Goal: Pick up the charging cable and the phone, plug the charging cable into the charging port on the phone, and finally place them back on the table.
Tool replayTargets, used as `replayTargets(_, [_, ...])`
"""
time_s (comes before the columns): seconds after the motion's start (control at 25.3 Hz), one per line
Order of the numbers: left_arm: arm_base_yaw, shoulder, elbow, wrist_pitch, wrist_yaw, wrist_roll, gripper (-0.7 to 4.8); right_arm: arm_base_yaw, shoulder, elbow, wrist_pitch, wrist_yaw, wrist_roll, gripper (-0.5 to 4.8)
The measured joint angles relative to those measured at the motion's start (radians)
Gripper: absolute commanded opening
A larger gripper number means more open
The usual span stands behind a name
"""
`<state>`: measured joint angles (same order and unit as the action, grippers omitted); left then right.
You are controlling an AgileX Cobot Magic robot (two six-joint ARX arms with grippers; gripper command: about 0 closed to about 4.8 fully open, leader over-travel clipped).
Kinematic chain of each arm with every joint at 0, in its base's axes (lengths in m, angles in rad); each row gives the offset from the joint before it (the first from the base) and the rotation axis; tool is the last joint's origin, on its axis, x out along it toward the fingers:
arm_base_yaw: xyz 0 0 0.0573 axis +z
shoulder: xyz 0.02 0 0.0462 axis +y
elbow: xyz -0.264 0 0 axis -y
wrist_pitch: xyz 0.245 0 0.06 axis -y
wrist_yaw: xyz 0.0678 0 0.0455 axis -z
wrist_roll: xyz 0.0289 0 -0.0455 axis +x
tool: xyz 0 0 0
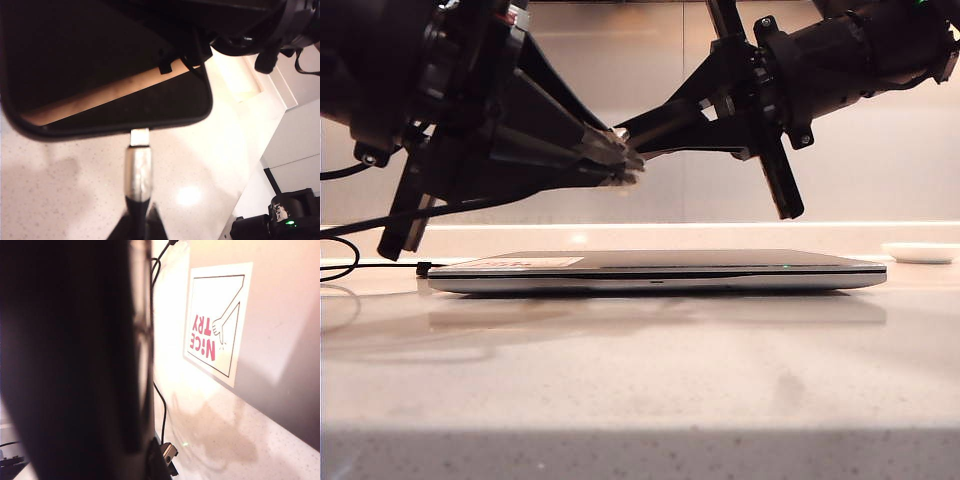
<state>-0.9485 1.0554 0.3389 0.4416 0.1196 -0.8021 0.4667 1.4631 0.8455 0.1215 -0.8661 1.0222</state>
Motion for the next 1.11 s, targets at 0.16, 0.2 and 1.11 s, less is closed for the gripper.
replayTargets(0.16, [0.000,0.000,0.000,0.000,0.000,0.000,-0.06,0.000,0.000,0.000,0.000,-0.001,0.002,-0.06])
replayTargets(0.2, [0.000,0.000,0.000,0.000,0.000,0.000,-0.06,0.000,0.000,0.000,0.000,-0.001,0.002,-0.07])
replayTargets(1.11, [-0.001,0.001,-0.005,-0.019,0.011,0.000,-0.06,0.046,-0.005,0.002,0.013,0.027,-0.114,-0.07])
